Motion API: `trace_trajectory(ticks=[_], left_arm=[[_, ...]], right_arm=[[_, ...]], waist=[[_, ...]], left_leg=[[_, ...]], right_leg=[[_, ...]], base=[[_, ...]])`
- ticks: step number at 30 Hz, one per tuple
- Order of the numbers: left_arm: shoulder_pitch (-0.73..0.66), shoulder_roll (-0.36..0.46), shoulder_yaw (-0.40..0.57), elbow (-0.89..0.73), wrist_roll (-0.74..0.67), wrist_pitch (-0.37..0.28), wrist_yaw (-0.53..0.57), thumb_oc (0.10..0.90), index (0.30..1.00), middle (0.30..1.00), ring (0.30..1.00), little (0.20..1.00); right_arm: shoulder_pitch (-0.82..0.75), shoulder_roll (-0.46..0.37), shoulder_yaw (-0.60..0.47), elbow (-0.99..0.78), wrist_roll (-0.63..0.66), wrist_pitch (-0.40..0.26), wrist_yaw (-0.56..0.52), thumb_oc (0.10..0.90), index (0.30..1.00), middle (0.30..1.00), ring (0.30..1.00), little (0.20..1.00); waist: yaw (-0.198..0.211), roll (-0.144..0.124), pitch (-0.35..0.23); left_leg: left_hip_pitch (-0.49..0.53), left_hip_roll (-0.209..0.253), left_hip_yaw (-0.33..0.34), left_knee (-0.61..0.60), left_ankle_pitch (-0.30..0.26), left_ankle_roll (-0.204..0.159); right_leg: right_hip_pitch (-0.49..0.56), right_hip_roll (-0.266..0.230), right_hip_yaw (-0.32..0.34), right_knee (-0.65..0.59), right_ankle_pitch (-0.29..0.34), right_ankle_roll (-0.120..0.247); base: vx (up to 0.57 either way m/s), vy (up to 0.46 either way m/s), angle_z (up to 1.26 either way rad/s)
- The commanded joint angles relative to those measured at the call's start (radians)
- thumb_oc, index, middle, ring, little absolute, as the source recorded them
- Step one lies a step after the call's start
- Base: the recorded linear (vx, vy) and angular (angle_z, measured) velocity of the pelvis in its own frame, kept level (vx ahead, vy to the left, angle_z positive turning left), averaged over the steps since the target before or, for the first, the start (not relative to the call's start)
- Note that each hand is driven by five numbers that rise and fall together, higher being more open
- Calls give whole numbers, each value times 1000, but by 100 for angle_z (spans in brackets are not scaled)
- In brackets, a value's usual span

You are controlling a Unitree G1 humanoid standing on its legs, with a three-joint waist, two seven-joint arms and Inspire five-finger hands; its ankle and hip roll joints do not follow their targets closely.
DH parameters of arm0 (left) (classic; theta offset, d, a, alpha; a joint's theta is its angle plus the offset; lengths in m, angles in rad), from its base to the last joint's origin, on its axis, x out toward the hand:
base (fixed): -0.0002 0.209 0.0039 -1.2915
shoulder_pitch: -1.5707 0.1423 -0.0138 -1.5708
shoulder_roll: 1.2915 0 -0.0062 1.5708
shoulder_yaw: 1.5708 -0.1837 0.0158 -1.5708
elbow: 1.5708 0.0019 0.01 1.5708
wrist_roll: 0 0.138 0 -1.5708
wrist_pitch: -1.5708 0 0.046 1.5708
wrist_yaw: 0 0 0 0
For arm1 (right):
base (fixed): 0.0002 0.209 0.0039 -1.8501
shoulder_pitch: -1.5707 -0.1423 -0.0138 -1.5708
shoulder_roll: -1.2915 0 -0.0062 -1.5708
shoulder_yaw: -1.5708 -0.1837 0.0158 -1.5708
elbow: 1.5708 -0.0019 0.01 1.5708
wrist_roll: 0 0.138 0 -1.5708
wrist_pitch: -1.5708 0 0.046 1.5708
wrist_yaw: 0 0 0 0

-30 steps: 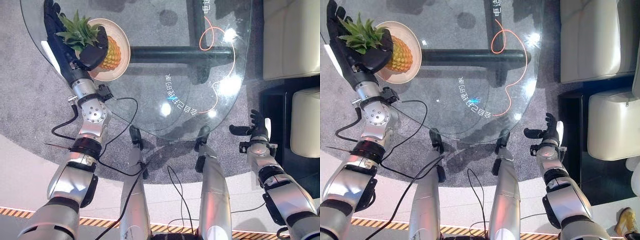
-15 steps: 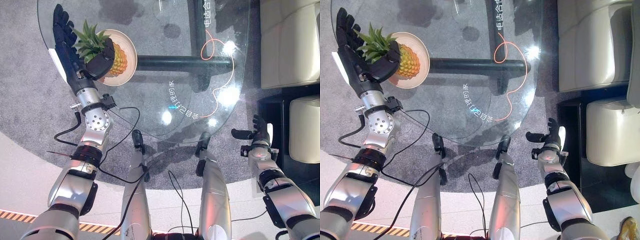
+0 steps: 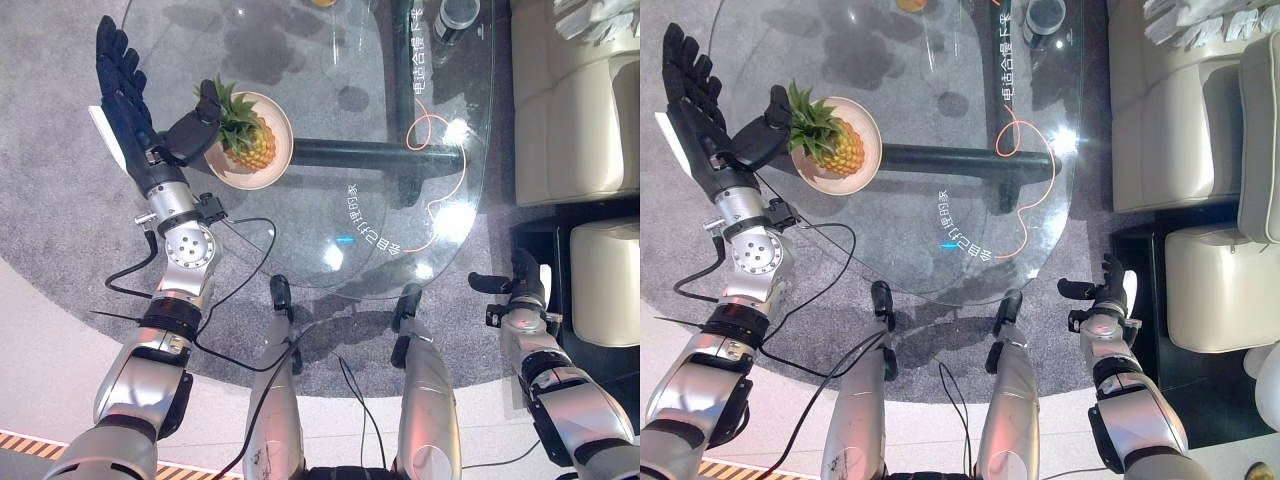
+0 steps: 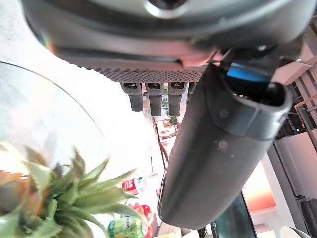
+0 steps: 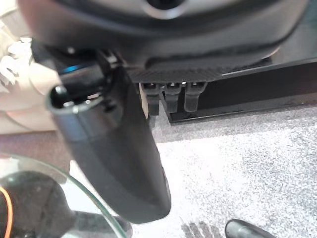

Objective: Pick up the fruit to the plate

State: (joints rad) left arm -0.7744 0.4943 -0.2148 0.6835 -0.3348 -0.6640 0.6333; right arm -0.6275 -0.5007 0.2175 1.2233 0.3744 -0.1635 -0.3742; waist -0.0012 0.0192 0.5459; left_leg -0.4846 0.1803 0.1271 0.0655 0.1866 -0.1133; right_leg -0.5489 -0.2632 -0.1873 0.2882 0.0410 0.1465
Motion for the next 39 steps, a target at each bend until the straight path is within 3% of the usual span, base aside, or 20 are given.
trace_trajectory(ticks=[1,5,10,18,20,21,22,26,30,37,39], left_arm=[[-78,102,50,-110,67,-71,-21,800,900,900,900,900],[-26,134,65,-133,-9,5,-94,800,900,900,900,900],[175,106,128,-102,-143,100,-256,800,900,900,900,900],[453,13,166,74,-111,223,-407,800,900,900,900,900],[514,-15,181,165,-114,324,-465,800,900,900,900,900],[514,-15,181,165,-115,325,-466,800,900,900,900,900],[538,-33,192,248,-111,385,-502,800,900,900,900,900],[581,-68,198,482,-42,464,-552,800,900,900,900,900],[597,-65,148,606,139,514,-566,800,900,900,900,900],[627,-72,126,662,241,583,-621,800,900,900,900,900],[646,-100,95,676,280,597,-658,800,900,900,900,900]], right_arm=[[52,-32,-43,11,-1,-27,-36,800,900,900,900,900],[137,-21,-54,5,-24,-41,-34,800,900,900,900,900],[330,2,-87,-2,-93,-59,29,800,900,900,900,900],[517,81,-110,-5,-202,-4,77,800,900,900,900,900],[541,88,-119,8,-223,26,98,800,900,900,900,900],[542,88,-119,7,-223,26,98,800,900,900,900,900],[548,94,-119,19,-235,42,107,800,900,900,900,900],[551,106,-123,82,-266,104,178,800,900,900,900,900],[548,113,-105,113,-296,106,190,800,900,900,900,900],[550,116,-89,132,-330,118,225,800,900,900,900,900],[552,124,-82,148,-345,155,270,800,900,900,900,900]], waist=[[10,-19,-26],[9,-11,-46],[9,-5,-161],[5,-10,-307],[6,-9,-340],[6,-8,-339],[5,-7,-357],[-5,-7,-402],[-15,-8,-428],[-26,-8,-440],[-28,-7,-445]], left_leg=[[39,17,-21,109,-154,-32],[128,16,-10,43,-130,-37],[268,10,0,-77,-94,-44],[432,17,24,-125,-88,-37],[473,20,28,-131,-92,-36],[475,20,29,-132,-92,-36],[498,24,35,-137,-91,-37],[560,37,52,-153,-96,-45],[577,50,64,-153,-95,-55],[590,59,82,-153,-96,-62],[597,61,89,-153,-101,-62]], right_leg=[[73,-58,7,-74,15,53],[177,-57,5,-129,26,64],[339,-51,-14,-241,47,69],[506,-43,-33,-298,55,66],[544,-38,-34,-303,52,65],[547,-38,-35,-304,52,65],[568,-36,-39,-309,53,66],[637,-32,-56,-335,54,68],[663,-28,-66,-349,58,73],[675,-31,-73,-359,59,77],[679,-33,-76,-365,61,79]], base=[[0,0,0],[78,-31,3],[173,15,8],[216,28,-1],[191,30,-2],[168,25,0],[190,33,4],[157,25,2],[66,18,2],[17,14,-5],[8,12,-3]])
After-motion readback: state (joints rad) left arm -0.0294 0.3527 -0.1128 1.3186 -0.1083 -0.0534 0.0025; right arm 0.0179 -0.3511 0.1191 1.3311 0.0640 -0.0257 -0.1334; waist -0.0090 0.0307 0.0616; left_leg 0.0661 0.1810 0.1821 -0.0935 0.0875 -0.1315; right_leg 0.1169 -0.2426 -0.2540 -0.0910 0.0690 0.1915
